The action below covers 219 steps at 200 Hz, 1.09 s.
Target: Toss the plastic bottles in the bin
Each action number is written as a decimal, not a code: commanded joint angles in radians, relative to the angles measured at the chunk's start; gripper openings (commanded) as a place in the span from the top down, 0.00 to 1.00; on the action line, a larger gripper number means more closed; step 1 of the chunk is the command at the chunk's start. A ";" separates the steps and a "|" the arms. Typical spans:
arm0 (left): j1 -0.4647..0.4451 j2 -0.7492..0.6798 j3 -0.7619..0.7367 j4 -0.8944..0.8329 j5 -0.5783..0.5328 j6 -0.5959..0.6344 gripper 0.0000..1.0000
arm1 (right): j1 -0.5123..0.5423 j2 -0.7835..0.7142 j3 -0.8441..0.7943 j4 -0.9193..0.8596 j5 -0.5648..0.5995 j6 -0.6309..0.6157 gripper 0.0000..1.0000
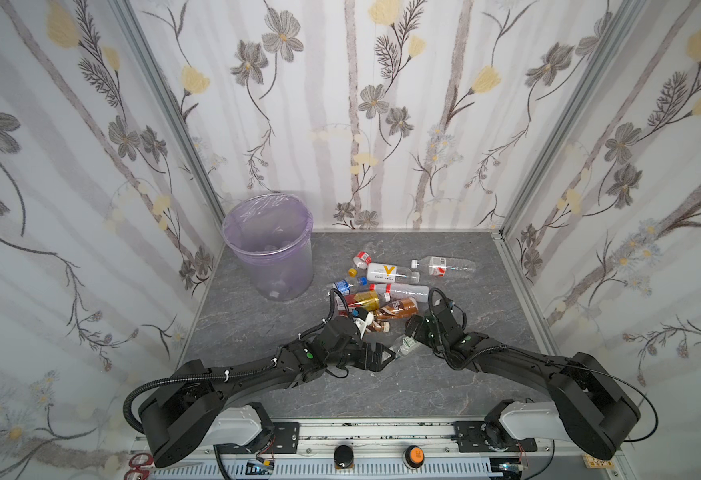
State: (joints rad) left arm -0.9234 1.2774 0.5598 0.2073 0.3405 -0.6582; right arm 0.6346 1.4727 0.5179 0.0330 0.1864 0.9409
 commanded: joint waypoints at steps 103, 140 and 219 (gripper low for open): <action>-0.008 0.033 -0.011 0.035 -0.025 -0.017 0.00 | 0.090 -0.086 -0.044 -0.013 0.014 0.144 0.00; -0.014 0.052 -0.008 0.038 -0.029 -0.017 0.00 | 0.096 -0.065 -0.053 0.014 0.018 0.175 0.00; -0.018 0.125 0.014 0.068 -0.035 -0.018 0.00 | 0.096 -0.010 -0.042 0.099 -0.014 0.208 0.00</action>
State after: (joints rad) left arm -0.9417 1.3796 0.5606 0.2401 0.3141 -0.6804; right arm 0.7300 1.4483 0.4637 0.0685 0.1814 1.1236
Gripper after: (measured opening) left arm 0.997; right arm 0.996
